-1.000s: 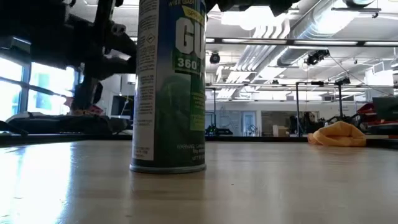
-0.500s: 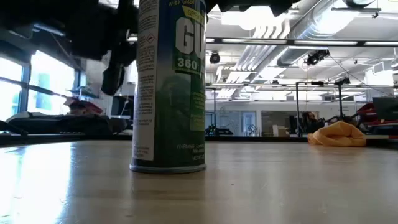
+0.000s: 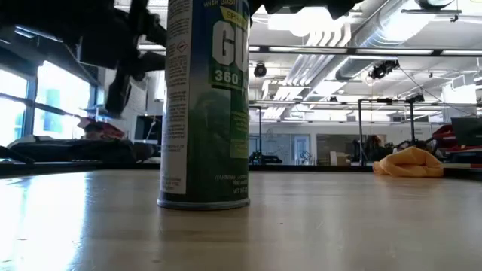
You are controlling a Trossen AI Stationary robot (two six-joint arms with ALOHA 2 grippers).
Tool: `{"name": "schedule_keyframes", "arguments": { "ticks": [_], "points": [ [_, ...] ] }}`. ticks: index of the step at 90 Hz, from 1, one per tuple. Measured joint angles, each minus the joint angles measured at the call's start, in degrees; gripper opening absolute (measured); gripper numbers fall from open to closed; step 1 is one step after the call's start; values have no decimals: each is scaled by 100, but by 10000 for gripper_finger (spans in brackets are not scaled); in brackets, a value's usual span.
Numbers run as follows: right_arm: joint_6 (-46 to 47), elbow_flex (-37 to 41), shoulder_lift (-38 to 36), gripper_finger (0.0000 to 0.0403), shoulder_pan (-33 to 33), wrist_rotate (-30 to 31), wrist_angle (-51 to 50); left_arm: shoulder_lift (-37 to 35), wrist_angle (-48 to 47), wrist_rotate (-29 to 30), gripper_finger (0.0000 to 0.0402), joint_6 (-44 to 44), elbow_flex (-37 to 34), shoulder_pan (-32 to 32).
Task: Apply microfiber cloth
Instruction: Spray the front and back of the cellphone using a spray bottle
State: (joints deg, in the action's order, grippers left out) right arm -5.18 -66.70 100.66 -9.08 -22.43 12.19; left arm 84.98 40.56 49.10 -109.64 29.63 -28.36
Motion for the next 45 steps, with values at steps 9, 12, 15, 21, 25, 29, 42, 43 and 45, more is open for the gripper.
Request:
{"name": "schedule_keyframes", "arguments": {
  "ticks": [9,12,15,21,25,29,42,43,45],
  "points": [
    [20,2,0,0,2,43,1,-146,15,54,14,110,-74,-240],
    [20,2,0,0,0,71,1,-174,5,45,14,165,-98,-303],
    [21,2,0,0,0,92,5,-175,0,-21,14,246,-119,-353],
    [22,2,0,0,-2,123,8,-171,-69,-190,14,395,-184,-410],
    [23,2,0,0,-2,171,10,-162,-134,-306,14,517,-199,-358],
    [23,2,0,0,-2,201,13,-162,-144,-417,14,604,-214,-237],
    [23,2,0,0,-6,214,17,-167,146,-313,14,533,-244,303],
    [23,2,0,0,-8,214,16,-170,194,-310,14,523,-243,340],
    [23,2,0,0,-9,215,14,-177,288,-310,14,505,-243,407]
  ]
}}
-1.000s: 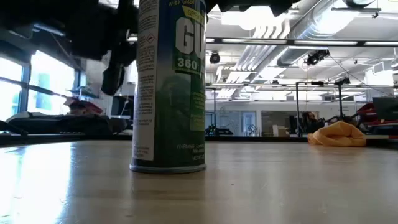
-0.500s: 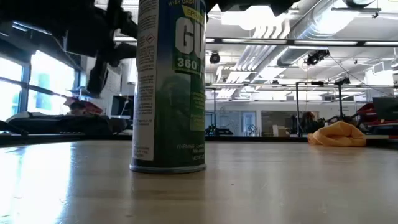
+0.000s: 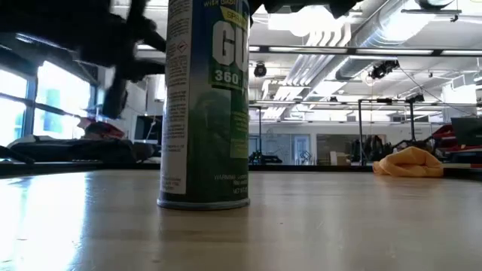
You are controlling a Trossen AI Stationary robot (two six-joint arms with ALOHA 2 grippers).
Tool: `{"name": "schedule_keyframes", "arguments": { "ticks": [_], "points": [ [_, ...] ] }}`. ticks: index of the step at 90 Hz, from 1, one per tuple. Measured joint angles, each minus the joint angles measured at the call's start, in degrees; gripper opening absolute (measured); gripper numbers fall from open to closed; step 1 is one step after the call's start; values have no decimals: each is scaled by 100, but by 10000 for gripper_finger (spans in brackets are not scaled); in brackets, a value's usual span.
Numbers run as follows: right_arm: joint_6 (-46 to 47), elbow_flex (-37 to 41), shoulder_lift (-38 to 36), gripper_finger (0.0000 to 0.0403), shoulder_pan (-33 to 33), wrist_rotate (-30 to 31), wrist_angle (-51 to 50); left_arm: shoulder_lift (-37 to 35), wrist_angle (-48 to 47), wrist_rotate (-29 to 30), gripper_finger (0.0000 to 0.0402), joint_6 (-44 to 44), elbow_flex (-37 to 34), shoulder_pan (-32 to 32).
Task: Apply microfiber cloth
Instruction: Spray the front and back of the cellphone using a spray bottle
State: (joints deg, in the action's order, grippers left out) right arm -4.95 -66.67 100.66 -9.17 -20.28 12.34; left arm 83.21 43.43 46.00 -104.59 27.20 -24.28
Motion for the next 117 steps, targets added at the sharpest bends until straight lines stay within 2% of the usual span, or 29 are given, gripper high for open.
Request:
{"name": "schedule_keyframes", "arguments": {
  "ticks": [17,31,47,60,82,98,117],
  "points": [
    [6,0,0,0,-26,23,1,-161,259,-46,14,-13,0,299],
    [-20,0,0,0,-26,22,21,-476,316,-161,14,868,0,370],
    [-165,9,-50,0,-75,118,59,-1183,132,677,14,1588,-155,216],
    [-595,16,-172,0,-216,558,66,-1814,-304,1165,14,2532,-581,14],
    [-1107,15,-502,0,-483,1900,-114,-2345,-317,1250,14,4952,-837,-311],
    [-1204,-671,-539,0,-943,2619,-1414,-2441,-324,1520,14,5693,-839,-655],
    [-327,-1456,-505,0,-1505,2679,-2764,-2579,-328,1924,14,6729,-837,-1127]
  ]
}}
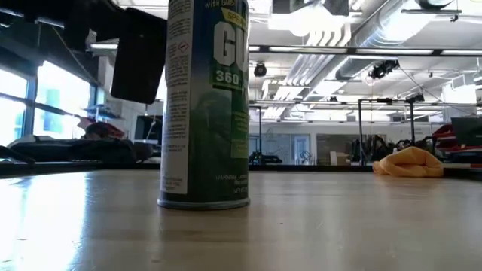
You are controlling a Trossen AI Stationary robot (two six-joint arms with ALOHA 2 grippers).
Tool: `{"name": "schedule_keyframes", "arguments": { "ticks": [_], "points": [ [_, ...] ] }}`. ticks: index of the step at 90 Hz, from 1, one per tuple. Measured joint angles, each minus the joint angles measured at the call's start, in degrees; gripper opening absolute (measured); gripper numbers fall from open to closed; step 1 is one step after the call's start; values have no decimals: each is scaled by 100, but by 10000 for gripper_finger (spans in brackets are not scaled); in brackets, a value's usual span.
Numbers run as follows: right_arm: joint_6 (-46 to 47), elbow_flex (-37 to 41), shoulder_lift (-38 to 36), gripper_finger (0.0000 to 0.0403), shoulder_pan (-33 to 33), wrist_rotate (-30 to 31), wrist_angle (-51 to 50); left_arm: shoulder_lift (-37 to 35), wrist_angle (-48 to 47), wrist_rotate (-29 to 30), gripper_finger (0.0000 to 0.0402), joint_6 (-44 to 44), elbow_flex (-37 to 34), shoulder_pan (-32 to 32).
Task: Apply microfiber cloth
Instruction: Spray the front and back of the cellphone using a spray bottle
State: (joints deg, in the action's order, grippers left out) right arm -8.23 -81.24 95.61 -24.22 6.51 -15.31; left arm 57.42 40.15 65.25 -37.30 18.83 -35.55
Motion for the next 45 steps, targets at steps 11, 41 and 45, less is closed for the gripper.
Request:
{"name": "schedule_keyframes", "arguments": {
  "ticks": [11,41,45],
  "points": [
    [680,-35,28,0,-416,135,32,-105,-13,209,14,469,85,-258],
    [2303,-35,1110,0,-1205,1154,610,-138,-713,313,14,2174,551,-1217],
    [2357,-35,1323,0,-1230,1209,828,-135,-899,303,14,2563,565,-1343]
  ]
}}
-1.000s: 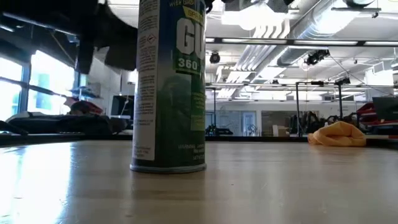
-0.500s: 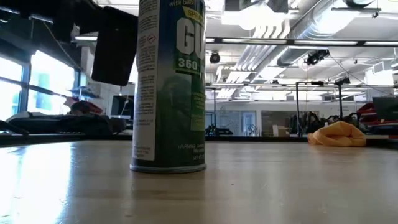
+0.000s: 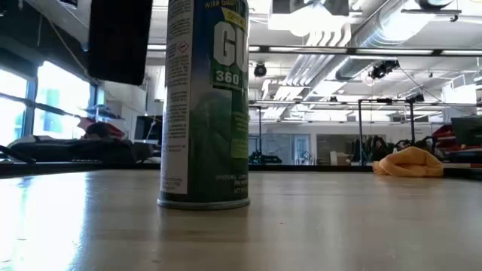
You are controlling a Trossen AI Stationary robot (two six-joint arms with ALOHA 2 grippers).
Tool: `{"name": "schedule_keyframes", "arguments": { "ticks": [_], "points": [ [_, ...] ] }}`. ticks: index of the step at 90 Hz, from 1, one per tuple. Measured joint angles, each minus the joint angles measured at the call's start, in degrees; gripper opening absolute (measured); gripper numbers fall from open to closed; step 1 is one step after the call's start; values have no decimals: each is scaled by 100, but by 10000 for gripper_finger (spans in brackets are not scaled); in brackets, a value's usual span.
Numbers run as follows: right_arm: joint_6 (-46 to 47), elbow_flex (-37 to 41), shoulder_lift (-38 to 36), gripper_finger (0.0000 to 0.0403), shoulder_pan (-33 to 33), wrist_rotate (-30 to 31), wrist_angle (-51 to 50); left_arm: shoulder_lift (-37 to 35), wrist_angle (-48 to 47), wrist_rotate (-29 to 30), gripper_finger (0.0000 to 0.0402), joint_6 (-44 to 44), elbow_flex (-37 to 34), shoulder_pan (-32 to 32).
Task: Apply microfiber cloth
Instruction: Spray the front and back of the cellphone using a spray bottle
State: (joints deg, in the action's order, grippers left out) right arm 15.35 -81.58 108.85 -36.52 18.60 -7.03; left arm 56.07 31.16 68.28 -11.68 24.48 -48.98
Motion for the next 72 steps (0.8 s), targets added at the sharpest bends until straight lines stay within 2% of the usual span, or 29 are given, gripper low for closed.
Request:
{"name": "schedule_keyframes", "arguments": {
  "ticks": [11,17,23,31,45,62,72],
  "points": [
    [46,2,263,0,95,-403,466,0,-631,-1,14,1023,5,-292],
    [152,0,244,0,127,-377,544,2,-1074,-11,14,1584,5,-415],
    [220,-2,237,0,109,-3,543,0,-1455,-206,14,2104,5,-498],
    [385,0,261,0,41,445,474,2,-1720,-766,14,2699,-55,-555],
    [807,-2,503,0,-69,983,576,102,-1729,-1379,14,3325,-148,-643],
    [1155,-1,1044,0,-111,1305,1078,326,-1721,-1425,15,3798,-152,-666],
    [1177,0,1298,0,-102,1691,1351,537,-1713,-1213,15,3872,-152,-635]
  ]
}}
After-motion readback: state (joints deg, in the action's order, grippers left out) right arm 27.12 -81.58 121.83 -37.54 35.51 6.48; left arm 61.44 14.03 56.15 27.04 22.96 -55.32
